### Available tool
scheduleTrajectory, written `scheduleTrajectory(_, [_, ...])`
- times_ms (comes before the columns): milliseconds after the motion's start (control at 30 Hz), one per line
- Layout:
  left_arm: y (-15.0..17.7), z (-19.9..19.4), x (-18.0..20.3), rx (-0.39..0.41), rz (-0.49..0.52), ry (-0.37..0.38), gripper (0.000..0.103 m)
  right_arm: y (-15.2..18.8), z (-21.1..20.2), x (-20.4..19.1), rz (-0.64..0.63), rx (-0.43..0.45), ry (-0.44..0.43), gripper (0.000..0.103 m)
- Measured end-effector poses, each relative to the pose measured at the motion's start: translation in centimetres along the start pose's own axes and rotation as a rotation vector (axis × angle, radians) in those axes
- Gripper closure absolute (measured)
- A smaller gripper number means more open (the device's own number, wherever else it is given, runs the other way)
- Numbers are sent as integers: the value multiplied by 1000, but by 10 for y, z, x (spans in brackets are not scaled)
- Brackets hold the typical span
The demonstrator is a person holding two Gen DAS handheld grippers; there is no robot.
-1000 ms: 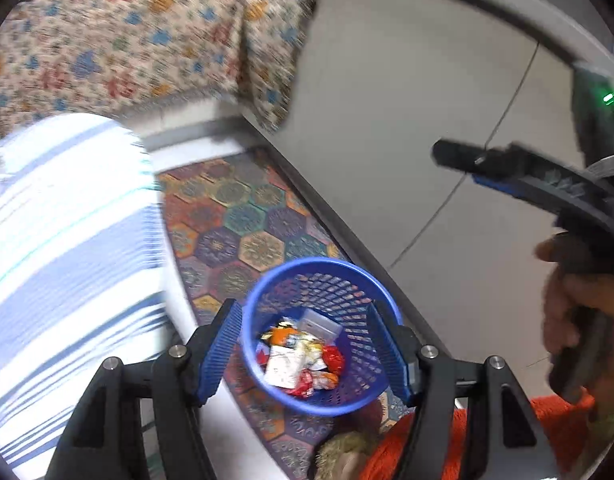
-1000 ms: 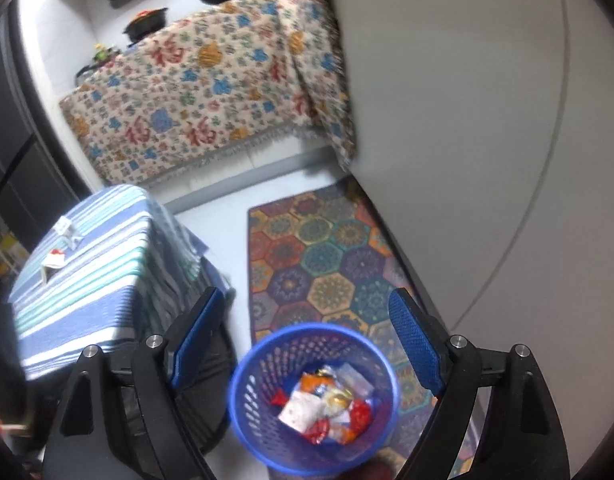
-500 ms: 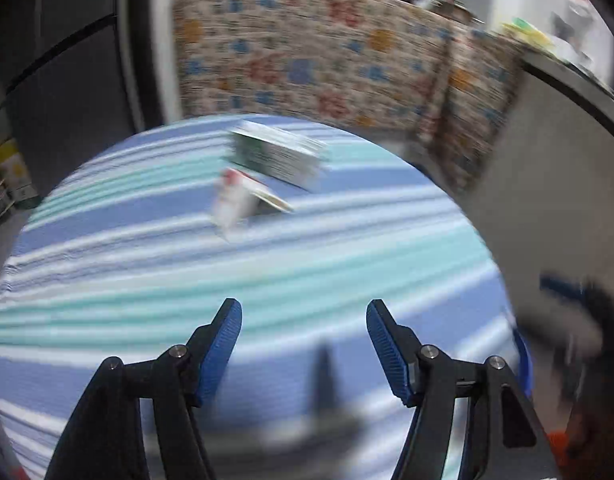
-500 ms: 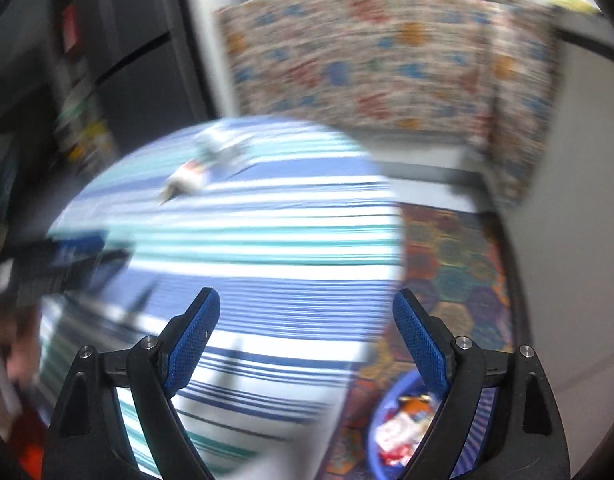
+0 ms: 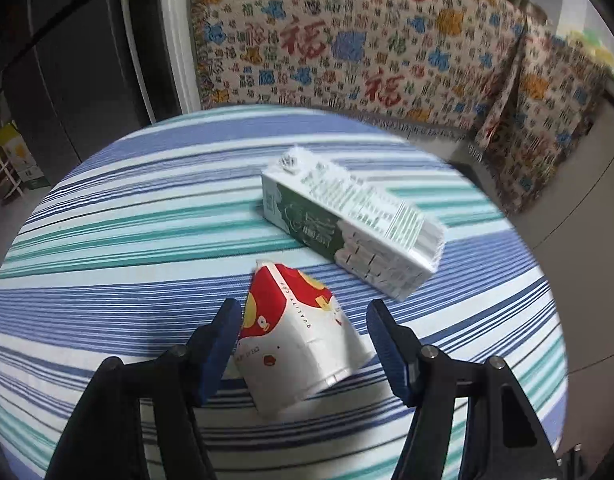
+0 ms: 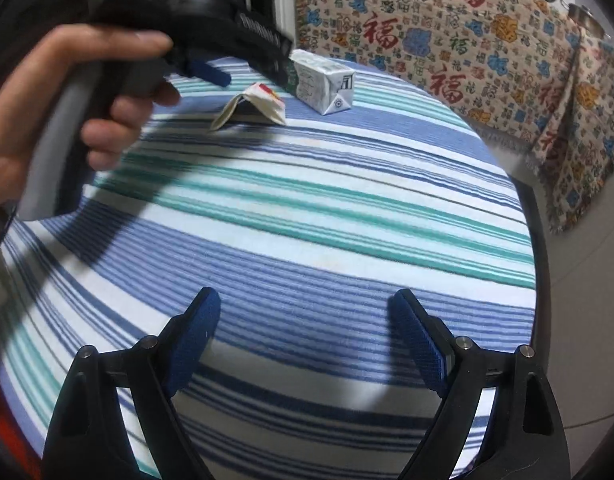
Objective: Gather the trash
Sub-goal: 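Grasp the red-and-white snack wrapper with the left tool and lift it, then grasp the green-and-white milk carton with the right tool and lift it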
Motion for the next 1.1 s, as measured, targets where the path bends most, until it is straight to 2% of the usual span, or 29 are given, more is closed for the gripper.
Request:
scheduleTrajectory(67, [3, 13, 6, -44, 45, -27, 34, -1, -2, 2, 9, 4, 5, 13])
scheduleTrajectory(133, [5, 13, 7, -25, 66, -47, 33, -3, -1, 3, 17, 8, 14, 10])
scheduleTrajectory(167, [6, 12, 5, -13, 56, -47, 39, -3, 0, 3, 19, 10, 18, 10])
scheduleTrajectory(200, [10, 9, 3, 1, 48, -44, 51, -4, 0, 3, 17, 10, 21, 10])
scheduleTrajectory(233, [14, 5, -1, 31, 40, -28, 55, -6, 1, 4, 18, 10, 21, 9])
scheduleTrajectory(300, [20, 0, -2, 56, 63, -32, 69, -6, 2, 5, 22, 7, 21, 9])
scheduleTrajectory(367, [32, -11, -2, 74, 114, -43, 74, -7, 2, 6, 27, 6, 23, 9])
scheduleTrajectory(533, [75, -46, -14, 74, 204, 19, 74, -5, 1, 7, 34, 3, 28, 9])
scheduleTrajectory(667, [119, -71, -21, 61, 210, 89, 74, -6, -1, 7, 45, -24, 21, 9])
scheduleTrajectory(733, [135, -78, -22, 71, 201, 97, 74, -13, 1, 8, 60, -30, -8, 9])
scheduleTrajectory(900, [145, -82, -19, 119, 198, 81, 73, -43, 29, 8, 11, -42, 27, 10])
scheduleTrajectory(1100, [147, -83, -25, 144, 176, 111, 73, -106, 80, 9, -1, -48, 17, 8])
Point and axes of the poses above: each gripper's, at about its wrist camera, not at the fingertips, and z roughly the way its jaws point, x to its right, y to its underside, the point moved 2 cm from there along z, roughly the way its jaws point, and after that the axes turned 14 degrees about z, right-handed, at the moved point
